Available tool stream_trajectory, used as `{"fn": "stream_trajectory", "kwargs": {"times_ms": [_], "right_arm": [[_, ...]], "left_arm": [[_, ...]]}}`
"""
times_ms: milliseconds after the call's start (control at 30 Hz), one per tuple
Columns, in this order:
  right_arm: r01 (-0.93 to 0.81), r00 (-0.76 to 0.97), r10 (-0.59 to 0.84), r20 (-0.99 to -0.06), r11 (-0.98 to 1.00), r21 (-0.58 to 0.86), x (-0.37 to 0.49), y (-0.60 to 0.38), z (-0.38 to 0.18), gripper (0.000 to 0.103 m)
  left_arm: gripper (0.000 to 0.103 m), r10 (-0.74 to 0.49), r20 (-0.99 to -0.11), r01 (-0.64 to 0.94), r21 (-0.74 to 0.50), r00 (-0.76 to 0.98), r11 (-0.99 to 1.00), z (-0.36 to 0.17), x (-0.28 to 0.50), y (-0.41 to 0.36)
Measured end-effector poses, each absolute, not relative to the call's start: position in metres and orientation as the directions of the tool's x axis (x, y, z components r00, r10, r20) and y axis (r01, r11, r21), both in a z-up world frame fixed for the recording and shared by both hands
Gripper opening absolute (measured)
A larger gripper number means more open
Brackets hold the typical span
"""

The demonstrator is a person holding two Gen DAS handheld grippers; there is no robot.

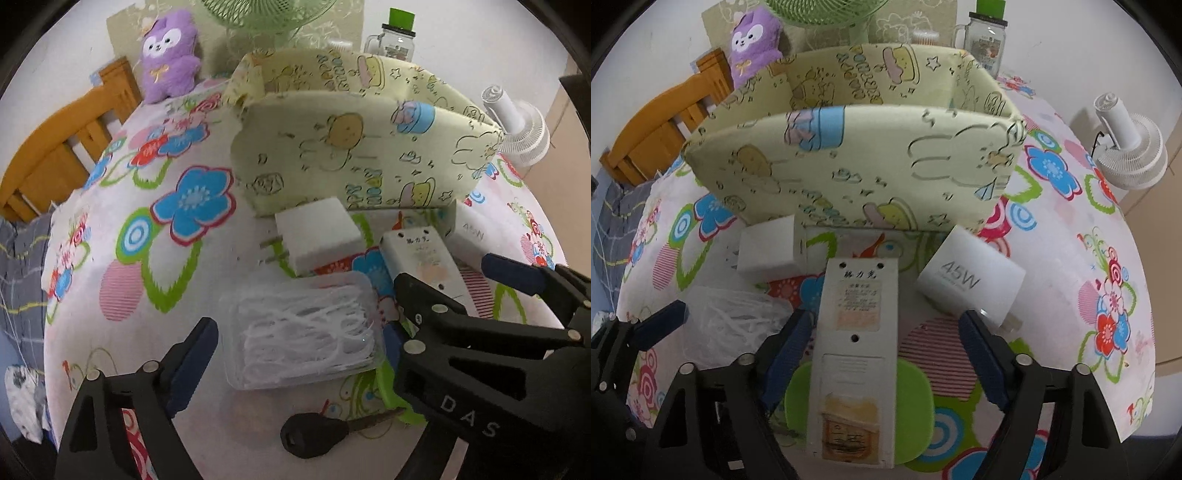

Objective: Organize rigid objects

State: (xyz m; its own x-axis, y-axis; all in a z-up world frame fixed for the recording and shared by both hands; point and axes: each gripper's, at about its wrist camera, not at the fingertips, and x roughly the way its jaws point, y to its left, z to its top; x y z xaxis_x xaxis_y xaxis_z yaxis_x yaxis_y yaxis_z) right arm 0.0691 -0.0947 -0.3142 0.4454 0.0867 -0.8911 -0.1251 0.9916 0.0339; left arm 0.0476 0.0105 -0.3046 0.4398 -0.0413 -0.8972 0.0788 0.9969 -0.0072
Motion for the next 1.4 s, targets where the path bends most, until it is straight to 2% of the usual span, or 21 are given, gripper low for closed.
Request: {"fn": "stream_trajectory", "kwargs": {"times_ms": [300,500,567,633,1400], "right_arm": [[-0.082,0.42,0.078,-0.904,0.995,0.047,0.069,-0.099,-0.328,0.08],[-0.102,0.437,0.062,-0.898,0.995,0.02,0.068,-0.088,-0.33,0.067],[-0.108,0.444,0.072,-0.893,0.994,0.027,0.067,-0.084,-0.328,0.055],[-0.106,0.447,0.077,-0.891,0.994,0.033,0.066,-0.083,-0.328,0.05],[-0.093,0.518,0.087,-0.851,0.995,0.045,0.063,-0.102,-0.291,0.047]], "left_arm": [[0.092,-0.021,-0.89,0.103,0.029,0.455,0.994,-0.316,0.05,0.004],[0.094,0.002,-0.885,0.104,0.057,0.465,0.993,-0.323,0.054,0.001],[0.094,-0.004,-0.884,0.099,0.047,0.468,0.994,-0.323,0.055,0.002],[0.093,-0.015,-0.886,0.092,0.031,0.463,0.995,-0.323,0.055,0.003],[0.09,-0.041,-0.86,0.049,-0.019,0.508,0.999,-0.291,0.047,-0.005]]}}
